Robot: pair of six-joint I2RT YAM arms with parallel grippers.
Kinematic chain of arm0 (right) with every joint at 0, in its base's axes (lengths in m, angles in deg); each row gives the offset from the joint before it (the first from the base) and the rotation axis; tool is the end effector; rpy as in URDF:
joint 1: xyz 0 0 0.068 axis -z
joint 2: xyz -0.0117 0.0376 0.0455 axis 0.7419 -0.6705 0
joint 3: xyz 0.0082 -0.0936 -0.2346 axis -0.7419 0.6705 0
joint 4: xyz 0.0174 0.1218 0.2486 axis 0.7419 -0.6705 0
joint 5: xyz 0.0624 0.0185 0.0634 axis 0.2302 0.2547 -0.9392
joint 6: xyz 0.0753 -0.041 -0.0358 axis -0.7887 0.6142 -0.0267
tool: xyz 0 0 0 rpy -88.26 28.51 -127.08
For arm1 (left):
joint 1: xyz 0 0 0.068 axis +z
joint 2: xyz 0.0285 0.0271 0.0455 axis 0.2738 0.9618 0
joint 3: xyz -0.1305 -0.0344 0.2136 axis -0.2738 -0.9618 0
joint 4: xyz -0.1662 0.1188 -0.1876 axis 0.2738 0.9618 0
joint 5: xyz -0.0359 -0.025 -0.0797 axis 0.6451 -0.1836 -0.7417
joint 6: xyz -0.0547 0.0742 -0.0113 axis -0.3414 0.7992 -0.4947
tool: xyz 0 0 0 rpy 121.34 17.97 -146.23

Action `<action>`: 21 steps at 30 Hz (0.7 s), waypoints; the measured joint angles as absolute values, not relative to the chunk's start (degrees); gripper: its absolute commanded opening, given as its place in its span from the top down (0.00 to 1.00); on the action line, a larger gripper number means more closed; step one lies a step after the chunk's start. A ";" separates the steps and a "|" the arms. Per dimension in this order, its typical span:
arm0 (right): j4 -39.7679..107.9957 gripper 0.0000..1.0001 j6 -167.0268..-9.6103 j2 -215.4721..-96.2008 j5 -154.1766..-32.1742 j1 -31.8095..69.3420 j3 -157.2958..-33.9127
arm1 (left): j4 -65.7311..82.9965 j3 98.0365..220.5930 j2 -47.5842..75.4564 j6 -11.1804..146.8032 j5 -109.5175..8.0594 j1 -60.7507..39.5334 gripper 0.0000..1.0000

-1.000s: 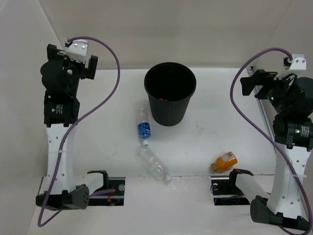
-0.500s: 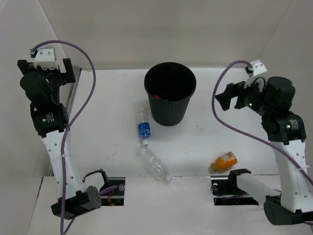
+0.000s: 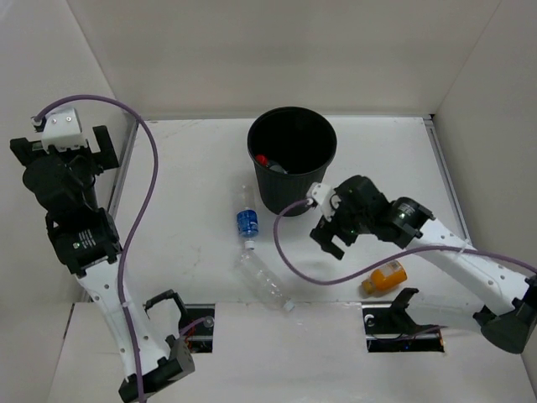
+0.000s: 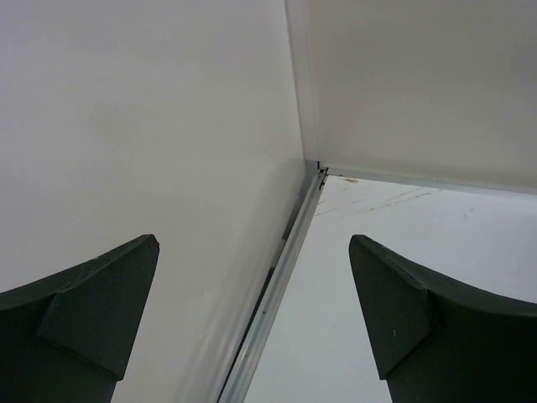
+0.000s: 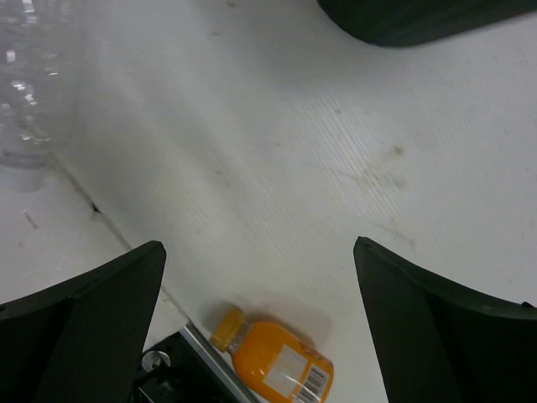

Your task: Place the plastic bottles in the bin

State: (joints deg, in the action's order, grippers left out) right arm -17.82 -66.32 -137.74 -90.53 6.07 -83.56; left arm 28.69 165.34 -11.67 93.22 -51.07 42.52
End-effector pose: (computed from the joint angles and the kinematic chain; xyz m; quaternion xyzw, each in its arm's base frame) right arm 0.1948 0.1840 0.2691 -0.4632 0.8231 0.1152 0.3076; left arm 0.2014 0.0869 0.5049 -0.0138 0.6405 0.2200 0.7357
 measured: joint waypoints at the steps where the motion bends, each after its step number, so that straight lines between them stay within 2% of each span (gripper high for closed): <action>1: -17.47 0.00 -66.28 -138.24 -90.53 2.99 -83.63 | 28.93 165.32 -12.02 93.19 -51.13 43.38 0.00; 6: -13.54 0.00 -67.72 -142.20 -90.88 -8.33 -83.83 | 29.46 164.68 -12.72 92.49 -51.88 47.70 0.00; 11: -2.72 0.00 -71.46 -149.21 -90.66 -17.05 -83.80 | 30.07 164.49 -12.57 90.68 -52.86 50.17 0.00; 21: 9.19 0.00 -85.08 -168.36 -90.20 -17.82 -84.68 | 30.70 164.33 -13.94 89.74 -53.49 50.48 0.00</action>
